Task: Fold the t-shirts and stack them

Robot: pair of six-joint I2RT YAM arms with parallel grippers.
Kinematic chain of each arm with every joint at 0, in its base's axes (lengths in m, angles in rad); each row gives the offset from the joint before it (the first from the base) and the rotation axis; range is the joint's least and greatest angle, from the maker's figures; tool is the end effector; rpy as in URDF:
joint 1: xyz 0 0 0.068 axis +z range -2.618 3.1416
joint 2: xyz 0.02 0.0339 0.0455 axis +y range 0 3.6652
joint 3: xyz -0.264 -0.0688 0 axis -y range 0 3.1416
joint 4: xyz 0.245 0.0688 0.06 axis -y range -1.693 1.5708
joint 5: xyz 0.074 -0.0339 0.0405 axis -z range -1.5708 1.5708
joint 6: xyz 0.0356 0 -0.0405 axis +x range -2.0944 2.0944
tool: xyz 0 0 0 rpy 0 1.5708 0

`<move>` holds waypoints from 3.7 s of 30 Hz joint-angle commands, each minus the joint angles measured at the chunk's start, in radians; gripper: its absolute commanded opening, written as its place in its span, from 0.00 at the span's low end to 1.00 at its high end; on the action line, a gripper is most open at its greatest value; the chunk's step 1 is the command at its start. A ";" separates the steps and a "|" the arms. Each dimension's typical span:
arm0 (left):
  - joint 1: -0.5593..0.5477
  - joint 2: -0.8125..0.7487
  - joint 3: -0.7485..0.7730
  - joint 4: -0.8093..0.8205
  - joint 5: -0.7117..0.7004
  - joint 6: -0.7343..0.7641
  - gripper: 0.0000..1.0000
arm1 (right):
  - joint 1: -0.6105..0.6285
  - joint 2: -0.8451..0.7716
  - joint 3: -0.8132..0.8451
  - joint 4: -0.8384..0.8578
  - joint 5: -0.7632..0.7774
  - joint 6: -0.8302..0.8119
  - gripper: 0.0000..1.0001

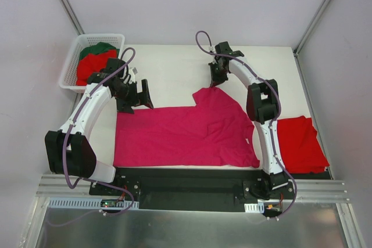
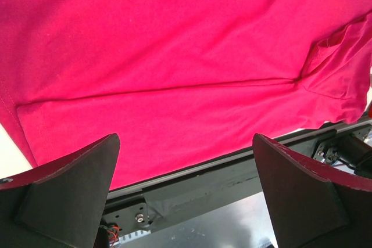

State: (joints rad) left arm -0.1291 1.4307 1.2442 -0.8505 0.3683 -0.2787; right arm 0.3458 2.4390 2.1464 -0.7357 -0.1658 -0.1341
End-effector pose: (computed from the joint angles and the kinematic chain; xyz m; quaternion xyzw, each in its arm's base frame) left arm 0.2855 -0.0500 0.2961 -0.0227 0.9492 -0.2255 0.2181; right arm 0.4964 0.1851 0.1774 -0.2497 0.9273 0.1075 0.2571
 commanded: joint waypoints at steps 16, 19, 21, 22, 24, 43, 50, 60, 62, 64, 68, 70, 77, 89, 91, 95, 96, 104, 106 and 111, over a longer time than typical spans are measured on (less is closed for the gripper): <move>0.006 -0.030 0.001 0.001 0.047 0.009 0.99 | 0.035 -0.207 -0.025 -0.034 0.048 -0.022 0.01; 0.006 -0.036 -0.003 0.005 0.049 0.009 1.00 | 0.047 -0.265 -0.059 -0.039 0.071 -0.032 0.01; 0.006 -0.041 -0.008 0.007 0.050 0.009 0.99 | 0.056 -0.302 -0.082 -0.050 0.077 -0.038 0.01; 0.006 -0.045 -0.009 0.008 0.049 0.007 0.99 | 0.058 -0.316 -0.092 -0.054 0.083 -0.039 0.01; 0.006 -0.050 -0.015 0.011 0.052 0.006 0.99 | 0.074 -0.362 -0.138 -0.057 0.095 -0.044 0.01; 0.006 -0.156 -0.092 0.028 0.061 -0.013 0.99 | 0.203 -0.787 -0.546 -0.088 0.123 0.033 0.01; 0.006 -0.177 -0.111 0.033 0.064 -0.022 0.99 | 0.265 -0.871 -0.614 -0.128 0.103 0.059 0.01; 0.006 -0.191 -0.129 0.042 0.070 -0.037 0.99 | 0.383 -0.957 -0.741 -0.142 0.146 0.091 0.01; 0.006 -0.193 -0.132 0.042 0.064 -0.025 0.99 | 0.390 -0.963 -0.741 -0.152 0.149 0.088 0.01; 0.006 -0.187 -0.132 0.039 0.029 -0.011 0.99 | 0.395 -0.966 -0.737 -0.162 0.158 0.079 0.01; 0.006 -0.126 -0.091 0.004 -0.112 0.012 0.99 | 0.397 -0.962 -0.715 -0.180 0.160 0.065 0.01; 0.006 -0.090 -0.066 -0.018 -0.233 0.024 0.99 | 0.397 -0.962 -0.706 -0.185 0.193 0.060 0.01; 0.016 0.082 0.029 -0.094 -0.446 0.039 0.99 | 0.397 -0.962 -0.694 -0.205 0.207 0.041 0.01; 0.272 0.167 0.037 -0.004 -0.370 0.110 0.97 | 0.397 -0.968 -0.706 -0.200 0.210 0.037 0.01; 0.273 0.197 0.050 0.001 -0.338 0.125 0.95 | 0.397 -0.968 -0.704 -0.202 0.204 0.034 0.01; 0.275 0.246 0.058 0.060 -0.279 0.162 0.96 | 0.395 -0.966 -0.706 -0.206 0.209 0.024 0.01; 0.273 0.249 0.055 0.073 -0.266 0.171 0.97 | 0.394 -0.966 -0.706 -0.205 0.210 0.021 0.01; 0.273 0.332 0.034 0.145 -0.272 0.200 0.98 | 0.391 -0.949 -0.697 -0.197 0.201 0.014 0.01; 0.273 0.349 0.034 0.179 -0.270 0.202 0.97 | 0.387 -0.945 -0.692 -0.200 0.198 0.014 0.01; 0.273 0.382 0.049 0.208 -0.276 0.210 0.87 | 0.378 -0.937 -0.691 -0.199 0.196 0.007 0.01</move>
State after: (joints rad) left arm 0.1497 1.8019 1.2747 -0.6769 0.0792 -0.0937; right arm 0.7349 1.5105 1.4117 -0.9176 0.0372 -0.1135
